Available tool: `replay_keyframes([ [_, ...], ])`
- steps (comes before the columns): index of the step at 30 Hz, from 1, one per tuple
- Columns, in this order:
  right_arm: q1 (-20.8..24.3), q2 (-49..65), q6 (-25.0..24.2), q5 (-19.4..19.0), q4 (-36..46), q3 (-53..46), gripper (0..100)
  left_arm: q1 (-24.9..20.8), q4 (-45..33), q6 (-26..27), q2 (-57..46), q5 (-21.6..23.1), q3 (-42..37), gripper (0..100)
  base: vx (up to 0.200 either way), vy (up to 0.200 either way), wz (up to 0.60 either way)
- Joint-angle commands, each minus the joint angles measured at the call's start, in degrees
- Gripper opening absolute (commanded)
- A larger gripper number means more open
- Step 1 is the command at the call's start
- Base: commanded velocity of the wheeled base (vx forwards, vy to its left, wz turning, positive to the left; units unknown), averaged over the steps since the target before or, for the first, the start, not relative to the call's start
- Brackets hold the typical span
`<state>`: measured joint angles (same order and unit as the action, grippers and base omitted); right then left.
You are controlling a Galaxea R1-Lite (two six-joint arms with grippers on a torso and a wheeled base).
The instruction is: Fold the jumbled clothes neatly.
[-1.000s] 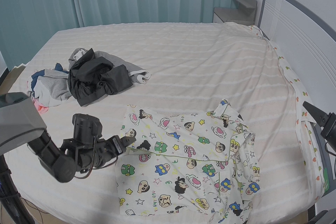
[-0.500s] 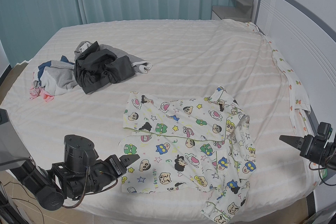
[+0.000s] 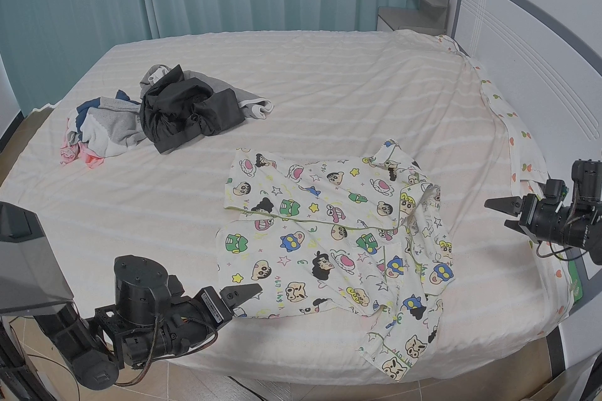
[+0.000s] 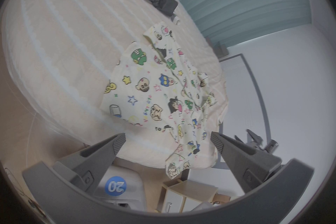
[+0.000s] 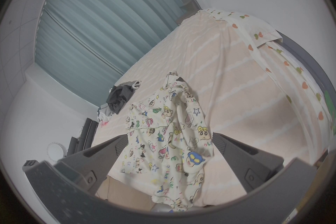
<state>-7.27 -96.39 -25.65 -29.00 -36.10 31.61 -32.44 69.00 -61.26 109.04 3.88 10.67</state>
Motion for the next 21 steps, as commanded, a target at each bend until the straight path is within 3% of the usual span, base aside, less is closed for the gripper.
replay_keyframes([
  [1, -0.47, -17.52, 6.14, -0.97, -0.11, 10.05, 100, -0.34, 12.92, -0.79, 8.03, 1.22, -6.01, 100, 0.000, 0.000, 0.00],
  [5, -0.64, -23.67, 12.47, -0.97, -0.29, 14.18, 100, -0.26, 21.00, -0.27, 13.21, 1.31, -8.91, 100, 0.000, 0.000, 0.00],
  [21, 4.54, -33.78, 12.47, -1.15, -2.31, 25.08, 100, -0.78, 21.00, -0.71, 15.32, 3.15, -7.94, 100, 0.000, 0.000, 0.00],
])
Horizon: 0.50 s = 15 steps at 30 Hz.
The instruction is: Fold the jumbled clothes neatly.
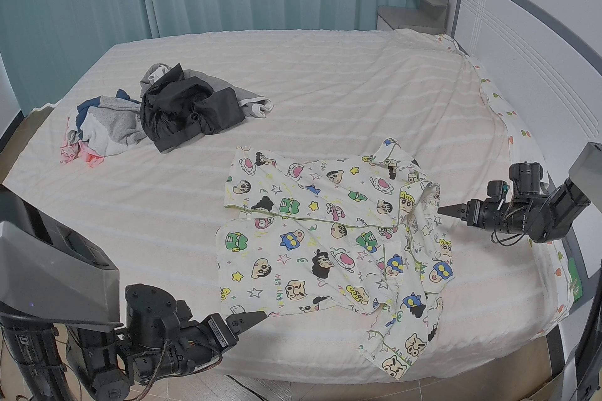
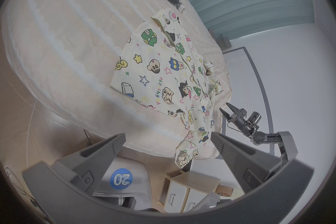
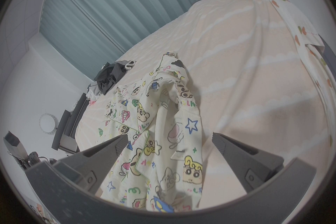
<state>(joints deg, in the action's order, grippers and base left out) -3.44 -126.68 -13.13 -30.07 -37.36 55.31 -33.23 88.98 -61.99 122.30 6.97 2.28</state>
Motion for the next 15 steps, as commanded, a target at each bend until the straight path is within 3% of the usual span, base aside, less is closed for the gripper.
replay_keyframes([
  [1, 0.71, -3.66, 0.03, -0.07, -1.48, 1.38, 100, 0.01, 1.02, 0.03, 2.07, -0.03, 0.53, 100, 0.000, 0.000, 0.00],
  [7, 0.80, -7.00, -0.32, -0.07, -6.32, 1.56, 100, 0.01, 1.02, 0.03, 2.25, -0.03, 0.71, 100, 0.000, 0.000, 0.00],
  [15, 1.24, -9.02, -0.32, -0.07, -6.93, 3.05, 100, -0.08, 1.02, 0.11, 2.51, -0.03, 0.71, 100, 0.000, 0.000, 0.00],
])
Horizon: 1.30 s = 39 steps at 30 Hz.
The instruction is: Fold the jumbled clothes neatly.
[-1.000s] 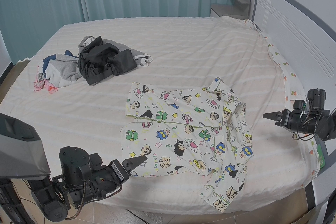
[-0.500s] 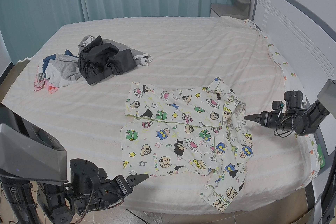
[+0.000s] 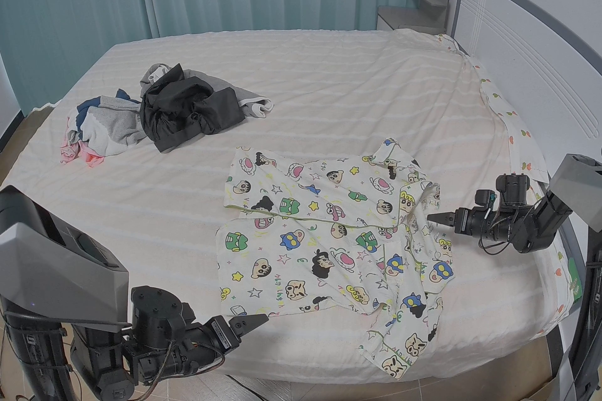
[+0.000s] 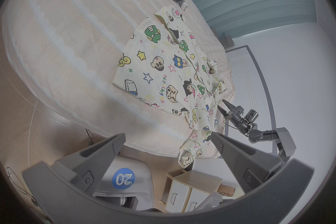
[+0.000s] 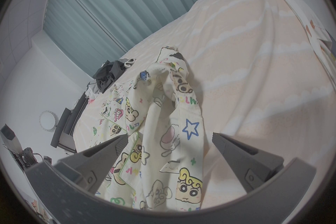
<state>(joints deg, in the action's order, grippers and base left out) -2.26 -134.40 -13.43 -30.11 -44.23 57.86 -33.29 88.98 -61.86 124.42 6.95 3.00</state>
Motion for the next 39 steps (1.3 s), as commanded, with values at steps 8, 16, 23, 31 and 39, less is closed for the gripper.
replay_keyframes([
  [8, 0.15, -3.15, -2.30, -0.04, -0.16, 2.52, 100, -0.02, 1.02, -0.02, 0.48, -0.01, -0.01, 100, 0.000, 0.000, 0.00],
  [16, -0.03, -3.59, -7.40, -0.04, -0.16, 4.37, 100, -0.02, 1.02, -0.02, 0.74, -0.09, 0.43, 100, 0.000, 0.000, 0.00],
  [23, -0.03, -5.08, -7.48, 0.05, -0.25, 4.37, 100, -0.02, 1.02, 0.16, 0.74, -0.09, 0.43, 100, 0.000, 0.000, 0.00],
  [31, -0.47, -5.61, -10.38, 0.58, -1.48, 5.16, 0, -0.02, 1.02, 0.16, 0.74, -0.09, 0.43, 100, 0.000, 0.000, 0.00],
  [39, -1.44, -5.52, -10.65, 1.72, -2.79, 4.72, 0, -0.02, 1.02, 0.16, 0.74, -0.27, 0.43, 100, 0.000, 0.000, 0.00],
])
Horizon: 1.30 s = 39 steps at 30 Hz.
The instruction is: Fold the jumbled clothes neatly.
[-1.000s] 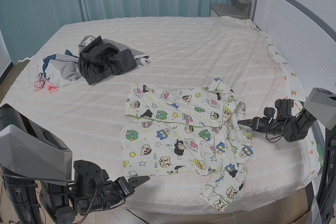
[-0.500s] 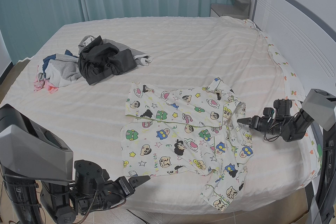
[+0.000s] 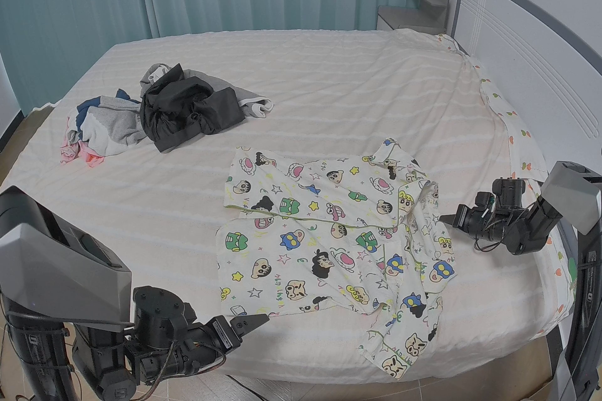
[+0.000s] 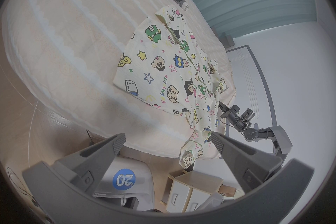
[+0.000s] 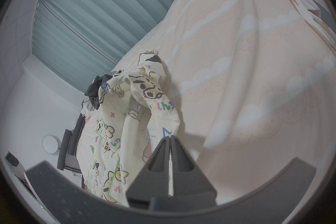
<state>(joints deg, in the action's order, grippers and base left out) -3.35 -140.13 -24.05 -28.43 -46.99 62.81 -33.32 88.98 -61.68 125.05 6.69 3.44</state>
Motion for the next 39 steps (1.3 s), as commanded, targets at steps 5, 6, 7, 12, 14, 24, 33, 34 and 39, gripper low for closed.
replay_keyframes([
  [5, -0.95, 0.74, 0.06, 0.04, -0.03, -0.84, 0, 0.01, 1.02, -0.01, 0.11, -0.01, -0.01, 100, 0.000, 0.000, 0.00],
  [6, -1.04, 0.82, 0.06, 0.04, -0.03, -1.19, 0, 0.01, 1.02, -0.01, 0.11, -0.10, -0.01, 100, 0.000, 0.000, 0.00],
  [7, -1.22, 1.00, 0.06, 0.04, -0.11, -1.55, 0, 0.01, 1.02, -0.01, 0.11, -0.10, -0.01, 100, 0.000, 0.000, 0.00],
  [12, -2.01, 1.44, 0.15, 0.04, -0.11, -1.72, 0, 0.01, 1.02, -0.01, 0.11, -0.10, -0.01, 100, 0.000, 0.000, 0.00],
  [14, -2.27, 1.88, 0.23, 0.04, -0.11, -2.16, 0, 0.01, 1.02, 0.07, 0.11, -0.10, -0.01, 100, 0.000, 0.000, 0.00],
  [24, -5.17, 3.29, 0.41, 0.13, -0.11, -2.16, 0, 0.01, 1.02, 0.07, 0.19, -0.10, -0.01, 100, 0.000, 0.000, 0.00],
  [33, -8.25, 3.90, 0.59, 0.22, -0.11, -2.16, 0, 0.01, 1.02, 0.16, 0.54, -0.19, -0.01, 100, 0.000, 0.000, 0.00],
  [34, -8.51, 3.90, 0.59, 0.13, -0.11, -2.16, 0, 0.01, 1.02, 0.16, 0.54, -0.19, 0.08, 100, 0.000, 0.000, 0.00],
  [39, -10.01, 4.08, 0.59, 0.30, -0.11, -1.99, 0, 0.01, 1.02, 0.16, 0.54, -0.28, 0.17, 100, 0.000, 0.000, 0.00],
])
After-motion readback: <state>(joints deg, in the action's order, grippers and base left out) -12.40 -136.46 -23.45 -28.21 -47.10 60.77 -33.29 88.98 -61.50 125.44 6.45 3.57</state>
